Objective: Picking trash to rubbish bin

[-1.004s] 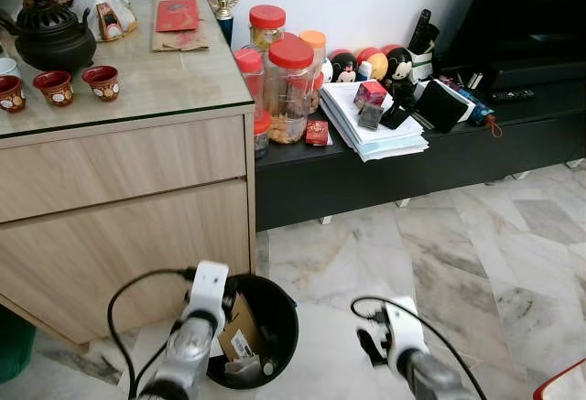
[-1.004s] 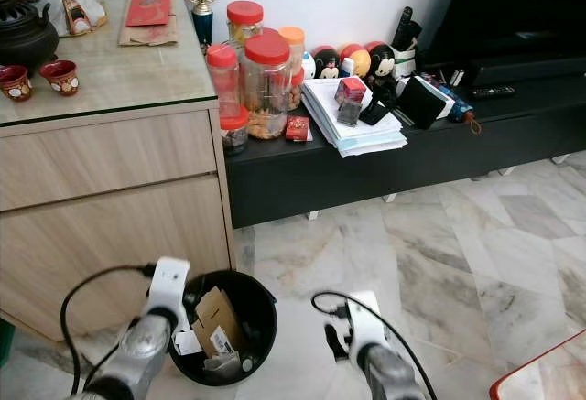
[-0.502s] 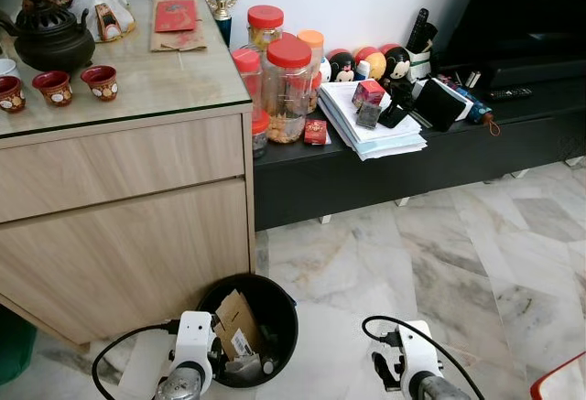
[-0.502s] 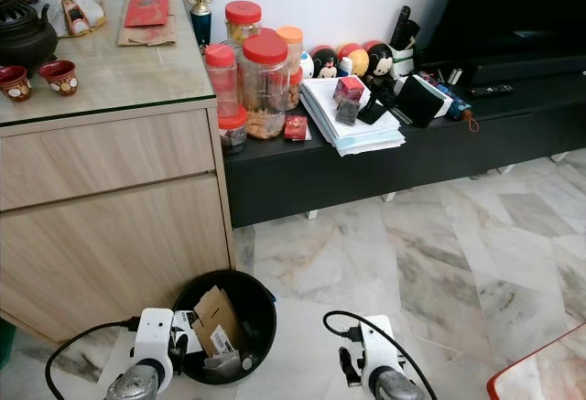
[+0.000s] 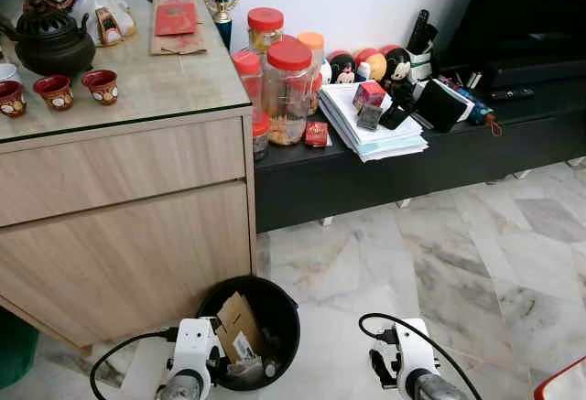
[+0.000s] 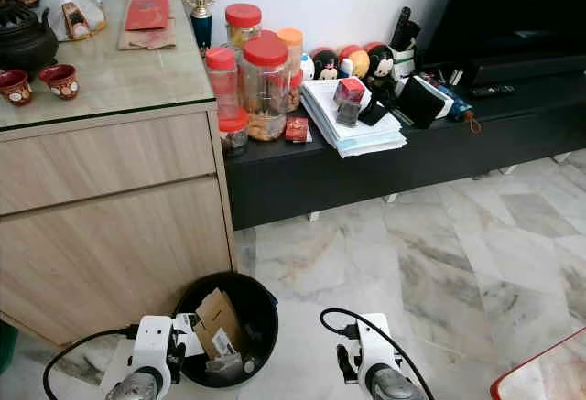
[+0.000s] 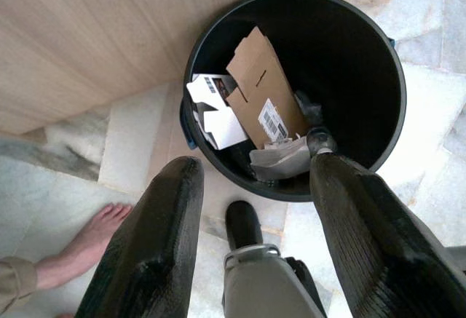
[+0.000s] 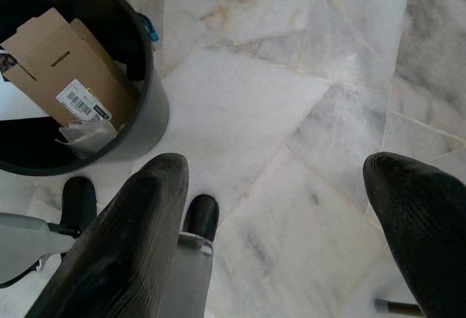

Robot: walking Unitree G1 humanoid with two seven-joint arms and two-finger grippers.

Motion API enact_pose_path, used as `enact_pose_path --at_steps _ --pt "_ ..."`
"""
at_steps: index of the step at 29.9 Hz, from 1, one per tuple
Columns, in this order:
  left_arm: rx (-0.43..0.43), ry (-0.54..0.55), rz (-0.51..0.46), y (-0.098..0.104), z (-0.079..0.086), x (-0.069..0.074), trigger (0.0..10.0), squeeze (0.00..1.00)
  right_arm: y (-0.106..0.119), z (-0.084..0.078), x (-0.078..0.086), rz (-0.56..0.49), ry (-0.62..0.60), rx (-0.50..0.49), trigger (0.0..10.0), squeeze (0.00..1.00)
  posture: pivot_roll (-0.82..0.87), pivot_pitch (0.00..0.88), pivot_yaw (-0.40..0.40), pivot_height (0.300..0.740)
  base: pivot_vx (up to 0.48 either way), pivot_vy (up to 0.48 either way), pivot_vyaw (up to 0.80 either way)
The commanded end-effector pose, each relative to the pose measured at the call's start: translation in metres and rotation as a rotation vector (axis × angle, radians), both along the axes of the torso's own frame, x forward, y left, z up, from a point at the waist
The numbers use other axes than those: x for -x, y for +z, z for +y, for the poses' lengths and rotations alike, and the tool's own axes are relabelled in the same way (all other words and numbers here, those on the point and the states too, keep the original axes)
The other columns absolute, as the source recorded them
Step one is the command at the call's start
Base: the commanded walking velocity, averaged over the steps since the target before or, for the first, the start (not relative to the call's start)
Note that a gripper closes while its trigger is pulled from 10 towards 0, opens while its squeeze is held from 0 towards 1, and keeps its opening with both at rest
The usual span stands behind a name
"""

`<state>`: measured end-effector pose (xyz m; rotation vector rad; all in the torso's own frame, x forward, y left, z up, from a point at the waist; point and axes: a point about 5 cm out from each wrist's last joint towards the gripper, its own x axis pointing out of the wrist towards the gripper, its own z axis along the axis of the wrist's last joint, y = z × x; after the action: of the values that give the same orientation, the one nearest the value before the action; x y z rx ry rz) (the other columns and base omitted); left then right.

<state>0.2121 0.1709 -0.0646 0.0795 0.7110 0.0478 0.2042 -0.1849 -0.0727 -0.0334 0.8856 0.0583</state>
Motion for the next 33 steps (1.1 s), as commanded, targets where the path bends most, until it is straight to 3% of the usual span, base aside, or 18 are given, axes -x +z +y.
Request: enact_pose_path --at_steps 1,15,33 --pt "-0.002 0.02 0.033 -0.0053 0.0014 0.0084 10.0 0.0 -0.0021 -0.004 0.0045 0.016 -0.014 0.01 10.0 0.0 0.04 0.032 -0.09 0.74 0.0 0.0 0.0" --pt "0.018 0.039 0.018 -0.0047 0.0013 0.0085 10.0 0.0 -0.0001 -0.0034 0.0005 0.007 -0.019 0.008 10.0 0.0 0.05 0.056 -0.104 0.74 0.0 0.0 0.0" --pt "0.014 0.021 0.012 -0.0042 0.0009 0.008 10.0 0.0 0.0001 -0.003 0.0002 0.003 -0.027 0.001 10.0 0.0 0.05 0.076 -0.103 0.74 -0.289 0.0 0.0"
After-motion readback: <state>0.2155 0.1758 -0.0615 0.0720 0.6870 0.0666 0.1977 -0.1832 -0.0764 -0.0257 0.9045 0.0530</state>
